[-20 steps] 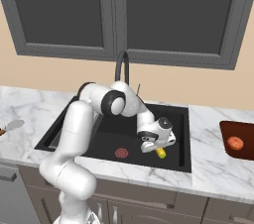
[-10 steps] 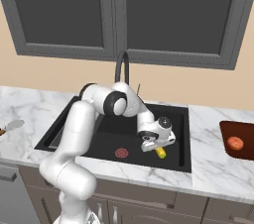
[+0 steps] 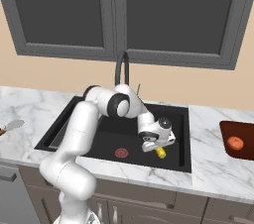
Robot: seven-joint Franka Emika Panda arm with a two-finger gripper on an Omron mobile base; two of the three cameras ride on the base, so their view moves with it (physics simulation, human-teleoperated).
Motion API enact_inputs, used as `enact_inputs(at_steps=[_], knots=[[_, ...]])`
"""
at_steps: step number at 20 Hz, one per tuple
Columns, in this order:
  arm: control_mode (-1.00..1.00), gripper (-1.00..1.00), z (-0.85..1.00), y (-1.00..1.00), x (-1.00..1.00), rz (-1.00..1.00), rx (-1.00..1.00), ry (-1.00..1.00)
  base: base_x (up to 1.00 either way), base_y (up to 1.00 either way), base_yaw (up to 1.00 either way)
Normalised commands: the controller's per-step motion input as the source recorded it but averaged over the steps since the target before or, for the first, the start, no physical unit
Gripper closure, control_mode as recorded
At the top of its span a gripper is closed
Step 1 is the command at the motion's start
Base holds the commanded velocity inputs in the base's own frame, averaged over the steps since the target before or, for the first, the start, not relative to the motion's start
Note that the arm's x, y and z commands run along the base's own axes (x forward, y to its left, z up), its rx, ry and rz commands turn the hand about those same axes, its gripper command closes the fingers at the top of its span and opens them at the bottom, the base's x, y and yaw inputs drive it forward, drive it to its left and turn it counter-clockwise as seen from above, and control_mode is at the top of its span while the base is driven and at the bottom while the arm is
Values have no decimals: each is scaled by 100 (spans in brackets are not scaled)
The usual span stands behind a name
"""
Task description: Pick up all produce items and place them in the sink. Turn on the sink faucet to wash them. Then turn the sink off and put them in the tray.
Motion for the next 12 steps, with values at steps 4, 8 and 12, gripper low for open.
enact_inputs(at_steps=[4, 8, 12], knots=[[-100, -100, -11, -9, 14, 0, 0, 0, 0, 0, 0], [-100, -100, -12, -9, 14, 0, 0, 0, 0, 0, 0], [-100, -100, -16, -4, 13, 0, 0, 0, 0, 0, 0]])
